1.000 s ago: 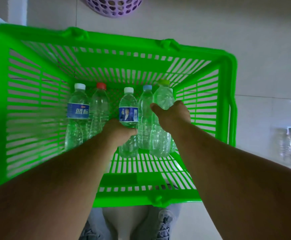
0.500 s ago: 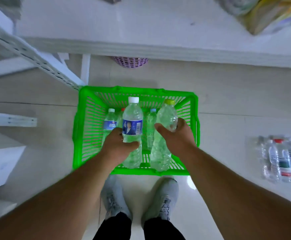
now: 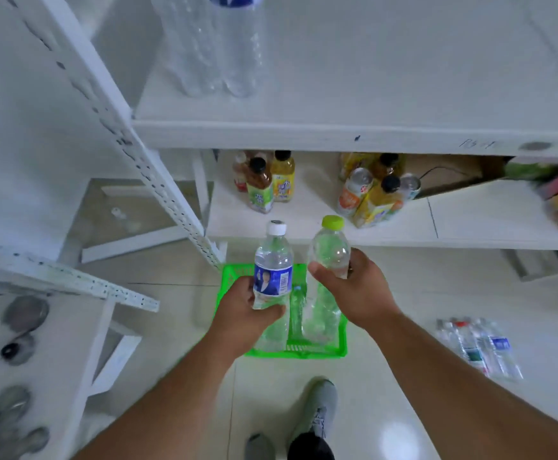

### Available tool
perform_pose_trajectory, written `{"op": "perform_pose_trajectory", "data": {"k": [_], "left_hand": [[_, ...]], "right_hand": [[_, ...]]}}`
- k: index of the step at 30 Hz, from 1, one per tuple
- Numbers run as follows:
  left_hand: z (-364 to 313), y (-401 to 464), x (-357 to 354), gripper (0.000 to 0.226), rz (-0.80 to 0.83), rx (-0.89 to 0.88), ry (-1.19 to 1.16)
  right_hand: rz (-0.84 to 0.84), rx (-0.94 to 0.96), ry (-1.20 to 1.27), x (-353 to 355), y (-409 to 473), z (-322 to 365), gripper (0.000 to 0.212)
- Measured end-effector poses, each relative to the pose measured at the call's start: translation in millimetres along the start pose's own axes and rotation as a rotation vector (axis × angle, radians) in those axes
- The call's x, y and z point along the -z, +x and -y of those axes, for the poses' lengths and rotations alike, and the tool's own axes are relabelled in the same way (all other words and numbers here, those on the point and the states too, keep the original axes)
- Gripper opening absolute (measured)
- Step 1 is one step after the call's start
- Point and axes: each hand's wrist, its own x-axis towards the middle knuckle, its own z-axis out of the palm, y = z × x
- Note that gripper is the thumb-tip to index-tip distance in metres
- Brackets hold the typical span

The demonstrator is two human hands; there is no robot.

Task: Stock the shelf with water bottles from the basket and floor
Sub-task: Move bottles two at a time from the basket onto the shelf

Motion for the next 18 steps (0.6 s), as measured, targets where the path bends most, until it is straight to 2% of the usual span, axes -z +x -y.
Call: {"op": "perform_pose_trajectory", "data": {"k": [7,18], "left_hand": [[-108.4,-99.5,45.2,0.045,0.008,-0.155,-0.013],[-227.5,-190.4,61.4,0.043,-0.045,-0.385,-0.015]], "right_hand": [[-0.1,0.221,0.116,102.3,-93.2,117.6,0.023],[-0.236,0.425,0.094,204.9,-176.7,200.8,0.03]]}}
